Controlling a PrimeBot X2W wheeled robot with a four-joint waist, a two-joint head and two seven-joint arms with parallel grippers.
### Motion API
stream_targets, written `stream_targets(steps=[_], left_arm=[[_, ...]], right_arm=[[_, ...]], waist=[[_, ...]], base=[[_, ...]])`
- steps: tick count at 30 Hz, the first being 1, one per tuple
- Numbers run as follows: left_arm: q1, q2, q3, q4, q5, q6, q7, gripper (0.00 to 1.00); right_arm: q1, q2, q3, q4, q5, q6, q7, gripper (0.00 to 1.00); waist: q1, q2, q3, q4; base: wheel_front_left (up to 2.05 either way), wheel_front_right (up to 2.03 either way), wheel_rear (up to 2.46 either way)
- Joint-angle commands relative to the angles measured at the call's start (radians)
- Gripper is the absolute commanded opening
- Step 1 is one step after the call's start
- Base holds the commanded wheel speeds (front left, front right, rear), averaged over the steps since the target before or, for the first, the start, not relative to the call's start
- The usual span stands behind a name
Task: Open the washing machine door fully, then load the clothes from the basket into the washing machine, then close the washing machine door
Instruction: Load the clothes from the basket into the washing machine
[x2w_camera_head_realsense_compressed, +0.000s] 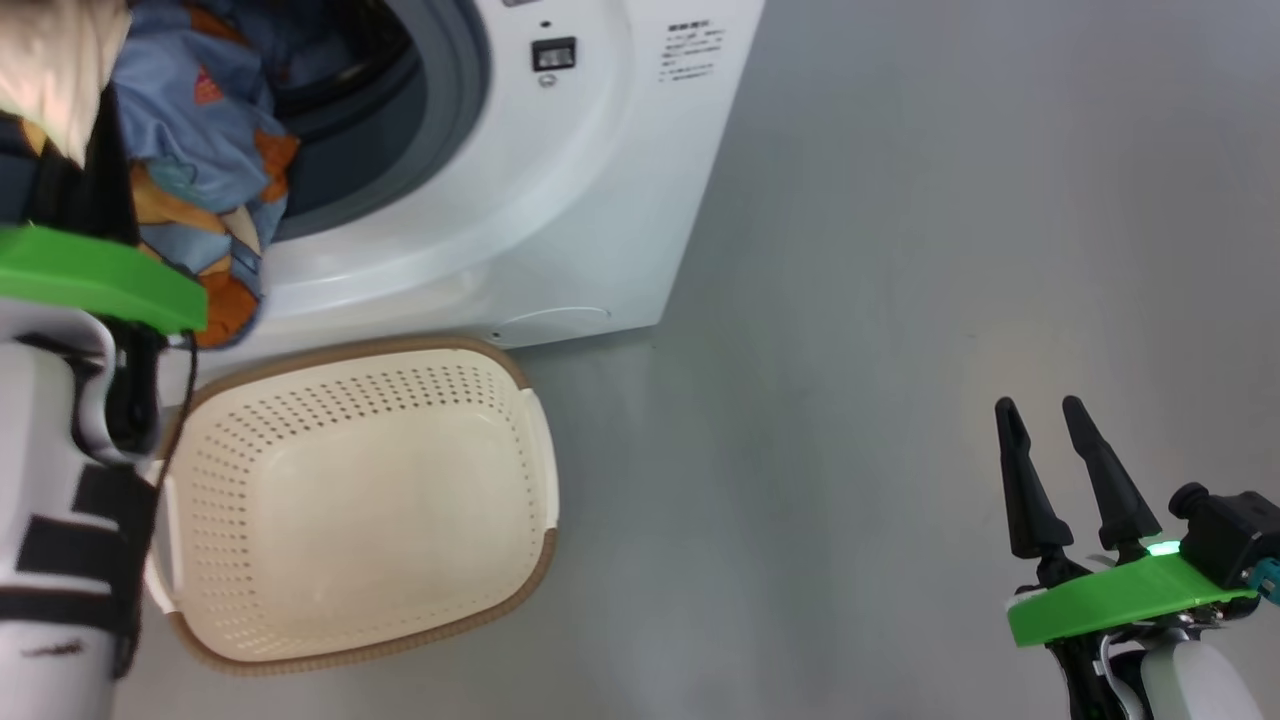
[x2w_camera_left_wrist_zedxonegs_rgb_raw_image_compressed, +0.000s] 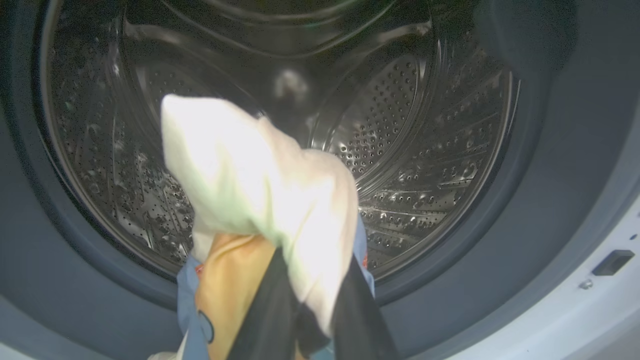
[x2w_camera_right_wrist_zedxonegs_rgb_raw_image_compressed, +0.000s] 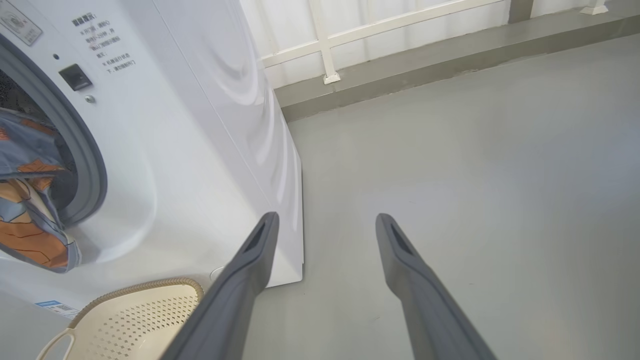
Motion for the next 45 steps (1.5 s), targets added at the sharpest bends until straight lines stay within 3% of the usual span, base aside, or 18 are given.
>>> stream_targets(steps=[1,9,15,20,24,28,29,30,31,36,45], left_arm=[[-0.048,0.058,0.012,0.010,-0.015,-0.002,-0.006,0.00],[-0.249,0.133,-0.143,0.283,-0.086,-0.002,-0.006,0.00],[-0.395,0.183,-0.230,0.373,-0.108,-0.002,-0.006,0.00],[-0.476,0.217,-0.140,0.260,-0.055,-0.002,-0.006,0.00],[-0.470,0.209,-0.027,0.163,0.009,-0.002,-0.006,0.00],[-0.424,0.185,0.021,0.140,0.055,-0.002,-0.006,0.00],[-0.409,0.179,0.010,0.164,0.061,-0.002,-0.006,0.25],[-0.399,0.177,-0.005,0.189,0.068,-0.002,-0.006,0.83],[-0.393,0.175,-0.021,0.214,0.071,-0.002,-0.006,1.00],[-0.395,0.168,-0.086,0.330,0.041,-0.002,-0.006,1.00],[-0.410,0.171,-0.146,0.392,-0.010,-0.002,-0.006,1.00]], right_arm=[[-0.013,-0.006,0.028,-0.022,-0.004,0.002,-0.005,1.00],[-0.043,0.014,0.053,-0.028,-0.004,0.002,-0.005,1.00],[-0.055,0.029,0.063,-0.033,-0.003,0.002,-0.005,1.00],[-0.069,0.037,0.063,-0.039,-0.002,0.002,-0.005,1.00],[-0.077,0.046,0.064,-0.040,-0.006,0.002,-0.005,1.00],[-0.084,0.052,0.067,-0.040,-0.007,0.002,-0.005,1.00],[-0.084,0.052,0.068,-0.039,-0.008,0.002,-0.005,1.00],[-0.084,0.053,0.068,-0.038,-0.008,0.002,-0.005,1.00],[-0.085,0.053,0.070,-0.037,-0.008,0.002,-0.005,1.00],[-0.087,0.051,0.073,-0.035,-0.009,0.002,-0.005,1.00],[-0.090,0.044,0.073,-0.034,-0.010,0.002,-0.005,1.00]], waist=[[0.0000,-0.0001,0.037,-0.040],[0.0000,-0.0001,0.086,-0.102],[0.0000,-0.0001,0.119,-0.139],[0.0000,-0.0001,0.146,-0.147],[0.0000,-0.0001,0.158,-0.149],[0.0000,-0.0001,0.164,-0.146],[0.0000,-0.0001,0.164,-0.144],[0.0000,-0.0001,0.164,-0.142],[0.0000,-0.0001,0.163,-0.141],[0.0000,-0.0001,0.160,-0.134],[0.0000,-0.0001,0.152,-0.126]], base=[[0.00,0.00,0.00],[0.00,0.00,0.00],[0.00,0.00,0.00],[0.00,0.00,0.00],[0.00,0.00,0.00],[0.00,0.00,0.00],[0.00,0.00,0.00],[0.00,0.00,0.00],[0.00,0.00,0.00],[0.00,0.00,0.00],[0.00,0.00,0.00]])
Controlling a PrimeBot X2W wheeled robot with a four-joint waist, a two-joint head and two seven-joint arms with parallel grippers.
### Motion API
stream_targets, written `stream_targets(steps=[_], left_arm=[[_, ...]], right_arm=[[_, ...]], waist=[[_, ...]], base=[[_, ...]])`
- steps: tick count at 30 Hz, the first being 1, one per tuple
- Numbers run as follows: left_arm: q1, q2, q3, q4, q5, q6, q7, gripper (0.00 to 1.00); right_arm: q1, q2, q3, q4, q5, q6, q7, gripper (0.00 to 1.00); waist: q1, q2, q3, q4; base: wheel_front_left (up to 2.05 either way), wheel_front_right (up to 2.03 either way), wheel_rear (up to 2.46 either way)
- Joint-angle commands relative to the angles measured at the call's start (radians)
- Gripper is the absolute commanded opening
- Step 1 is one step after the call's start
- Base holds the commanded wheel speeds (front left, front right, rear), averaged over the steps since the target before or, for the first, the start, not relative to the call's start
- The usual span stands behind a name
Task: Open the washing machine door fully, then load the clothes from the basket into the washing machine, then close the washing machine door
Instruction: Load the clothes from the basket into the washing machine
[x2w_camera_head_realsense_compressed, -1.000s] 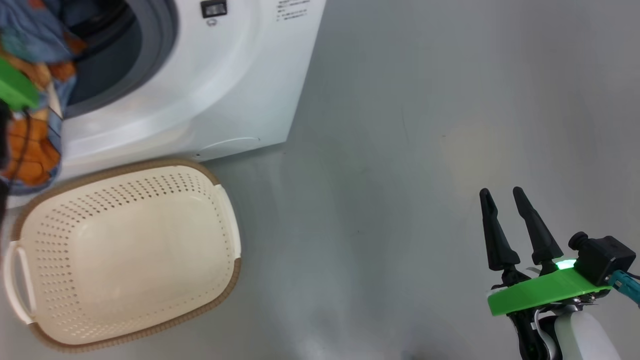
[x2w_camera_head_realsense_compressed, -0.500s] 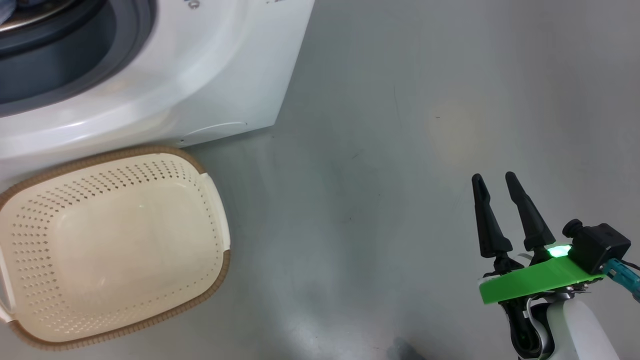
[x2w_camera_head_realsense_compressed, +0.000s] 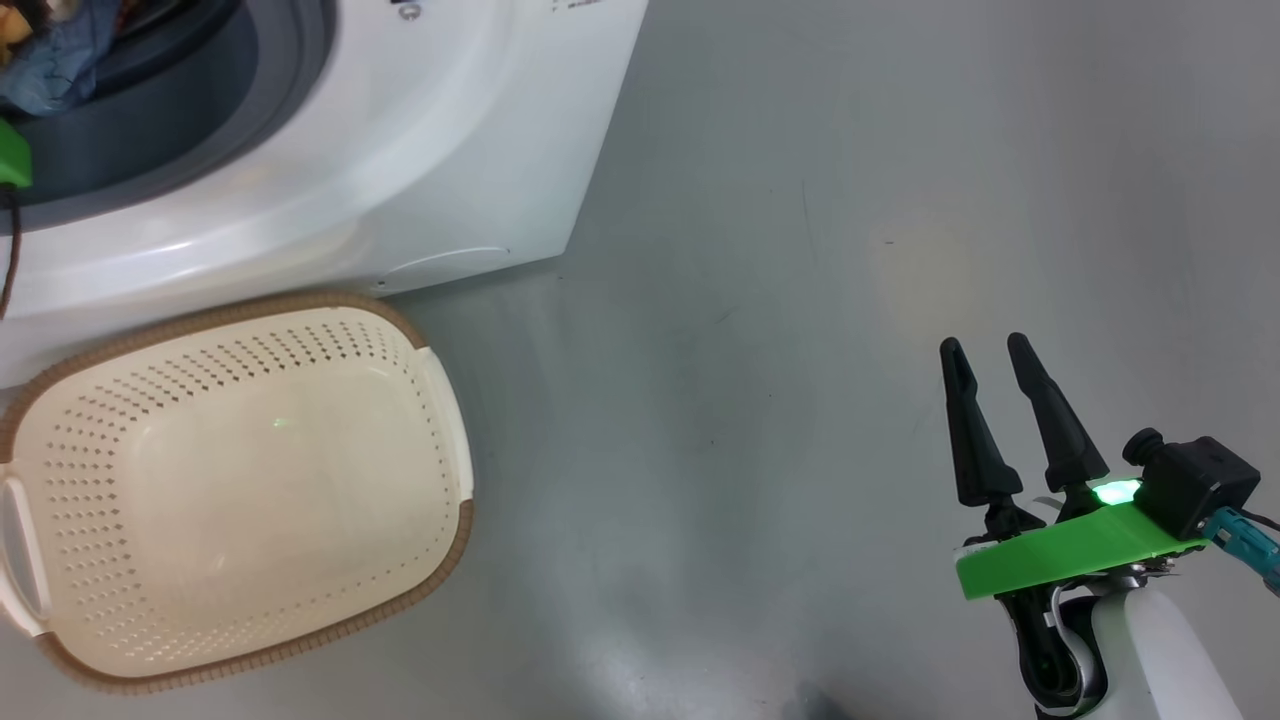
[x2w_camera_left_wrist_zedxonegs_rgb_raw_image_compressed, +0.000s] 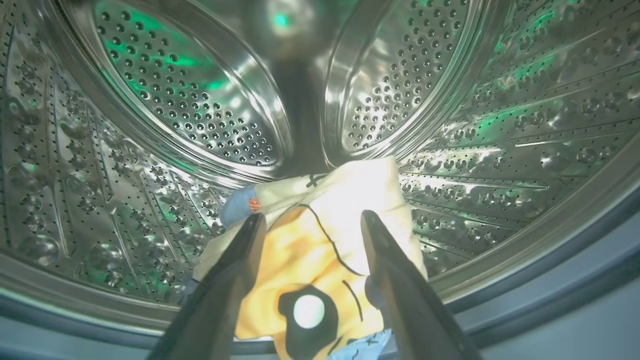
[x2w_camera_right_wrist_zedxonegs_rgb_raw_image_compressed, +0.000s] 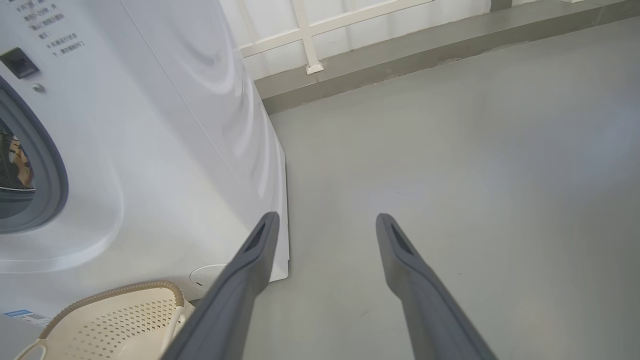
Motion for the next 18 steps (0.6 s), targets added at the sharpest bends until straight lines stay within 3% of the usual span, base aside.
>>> stream_targets(steps=[1,18], left_arm=[[-0.020,0.044,0.012,-0.015,-0.004,-0.002,-0.005,1.00],[0.151,-0.012,0.049,-0.097,-0.032,-0.002,-0.005,1.00]], right_arm=[[0.005,-0.012,0.018,-0.018,-0.008,0.002,-0.005,1.00],[0.015,-0.036,0.006,-0.015,-0.013,0.002,-0.005,1.00]], waist=[[0.0000,0.0000,-0.002,0.001],[0.0000,0.0000,-0.050,0.055]], base=[[0.00,0.00,0.00],[0.00,0.00,0.00]])
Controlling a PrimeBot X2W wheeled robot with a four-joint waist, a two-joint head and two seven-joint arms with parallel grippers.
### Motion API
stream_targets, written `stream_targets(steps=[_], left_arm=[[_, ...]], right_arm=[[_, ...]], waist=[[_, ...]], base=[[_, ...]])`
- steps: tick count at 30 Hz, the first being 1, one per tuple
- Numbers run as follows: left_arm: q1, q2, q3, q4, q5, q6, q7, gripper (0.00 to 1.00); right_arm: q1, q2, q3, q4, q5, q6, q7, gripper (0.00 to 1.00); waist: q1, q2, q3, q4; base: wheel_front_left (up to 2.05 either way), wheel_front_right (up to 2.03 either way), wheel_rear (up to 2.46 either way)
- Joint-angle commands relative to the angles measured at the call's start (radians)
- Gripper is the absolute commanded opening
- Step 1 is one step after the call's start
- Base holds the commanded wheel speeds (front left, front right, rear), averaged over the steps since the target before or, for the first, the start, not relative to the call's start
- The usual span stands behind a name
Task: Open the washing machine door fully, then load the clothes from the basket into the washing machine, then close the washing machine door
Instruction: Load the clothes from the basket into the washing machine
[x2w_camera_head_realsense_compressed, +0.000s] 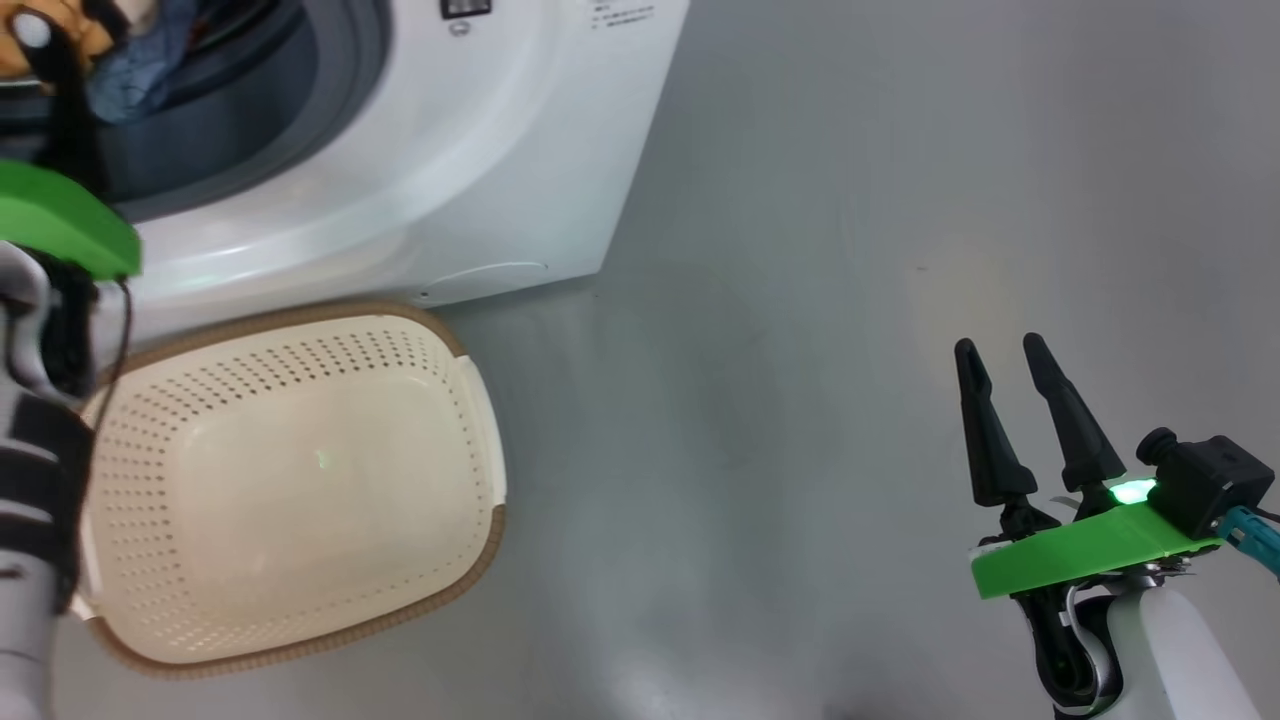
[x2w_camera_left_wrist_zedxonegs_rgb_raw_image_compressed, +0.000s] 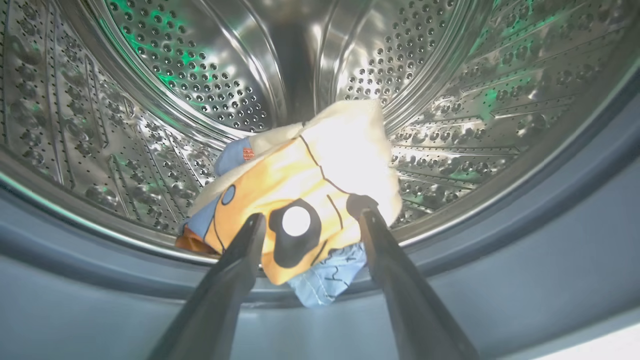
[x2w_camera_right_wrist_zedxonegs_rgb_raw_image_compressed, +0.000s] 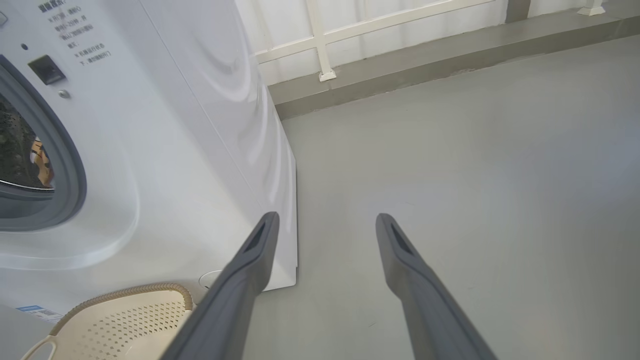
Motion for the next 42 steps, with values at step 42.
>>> stream_targets(steps=[42], left_arm=[[0.789,-0.150,0.306,-0.498,0.215,-0.002,-0.005,1.00]], right_arm=[[0.209,-0.147,-0.025,0.025,0.032,0.002,-0.005,1.00]], waist=[[-0.0001,-0.0001,-0.365,0.182]], base=[[0.00,0.00,0.00]])
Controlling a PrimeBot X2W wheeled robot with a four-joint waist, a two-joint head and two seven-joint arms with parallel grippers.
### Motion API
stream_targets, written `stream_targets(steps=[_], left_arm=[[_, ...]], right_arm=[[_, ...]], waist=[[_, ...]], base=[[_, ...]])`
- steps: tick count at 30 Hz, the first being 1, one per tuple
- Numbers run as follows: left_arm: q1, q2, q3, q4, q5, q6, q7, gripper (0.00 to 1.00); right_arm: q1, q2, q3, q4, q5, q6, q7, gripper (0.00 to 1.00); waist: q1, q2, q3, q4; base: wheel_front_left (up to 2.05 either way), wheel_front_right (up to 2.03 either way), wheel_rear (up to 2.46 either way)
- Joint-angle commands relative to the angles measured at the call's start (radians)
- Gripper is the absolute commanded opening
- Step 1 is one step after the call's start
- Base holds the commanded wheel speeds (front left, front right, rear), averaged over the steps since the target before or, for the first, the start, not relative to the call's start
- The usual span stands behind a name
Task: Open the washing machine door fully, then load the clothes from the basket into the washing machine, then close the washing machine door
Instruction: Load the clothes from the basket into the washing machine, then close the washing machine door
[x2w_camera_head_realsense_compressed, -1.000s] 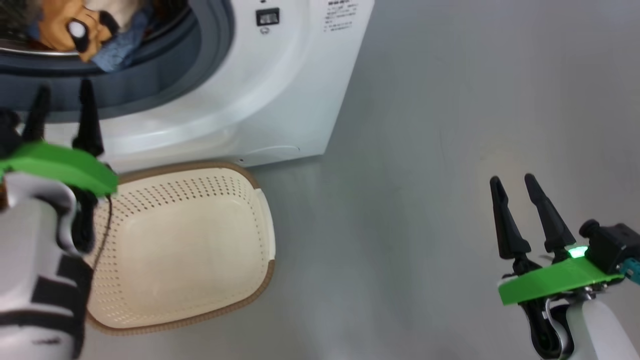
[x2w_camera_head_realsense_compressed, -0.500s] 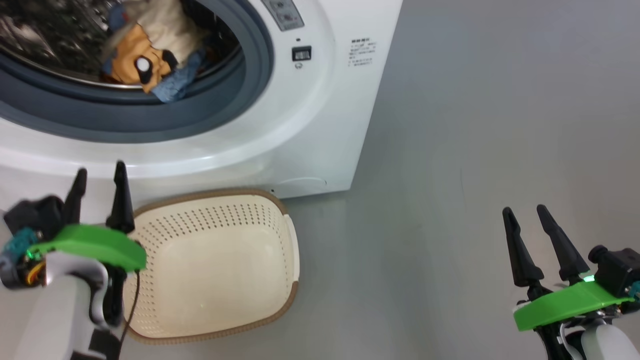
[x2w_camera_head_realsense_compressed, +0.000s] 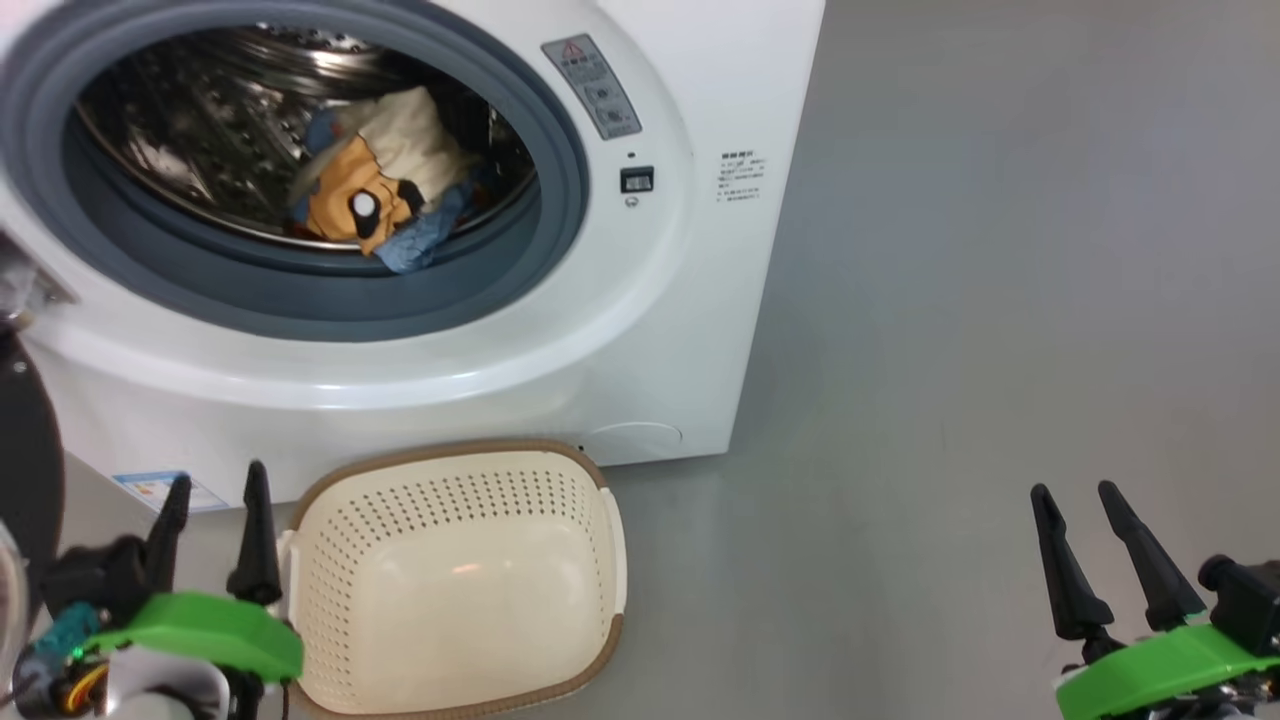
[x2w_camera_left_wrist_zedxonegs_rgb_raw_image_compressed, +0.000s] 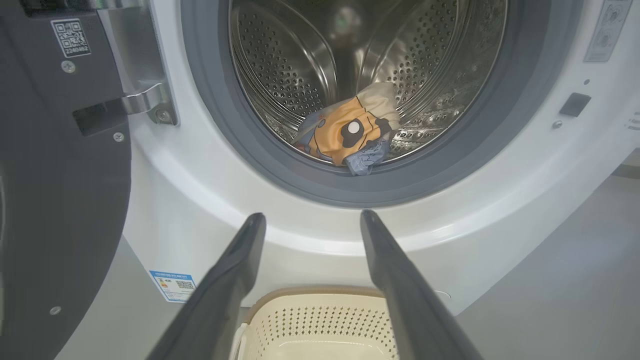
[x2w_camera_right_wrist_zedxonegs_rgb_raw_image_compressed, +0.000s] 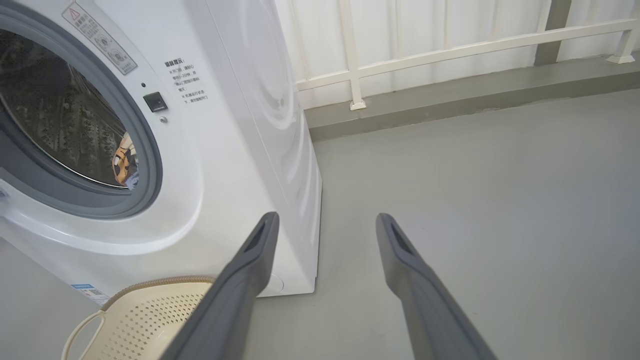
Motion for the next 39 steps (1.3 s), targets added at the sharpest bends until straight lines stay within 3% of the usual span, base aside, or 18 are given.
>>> stream_targets(steps=[1,19,39], left_arm=[[0.008,0.028,0.041,-0.034,0.017,-0.002,-0.006,1.00],[0.144,0.013,0.112,-0.145,0.062,-0.002,-0.006,1.00],[0.150,0.024,0.078,-0.189,0.044,-0.002,-0.006,1.00]], right_arm=[[0.013,-0.024,0.012,-0.022,0.013,0.002,-0.005,1.00],[0.056,-0.031,-0.015,-0.033,0.018,0.002,-0.005,1.00],[0.052,-0.024,-0.019,-0.039,0.012,0.002,-0.005,1.00]], waist=[[0.0000,0.0000,-0.019,0.013],[0.0000,0.0000,-0.045,0.032],[0.0000,0.0000,-0.033,0.034]], base=[[0.00,0.00,0.00],[0.00,0.00,0.00],[0.00,0.00,0.00]])
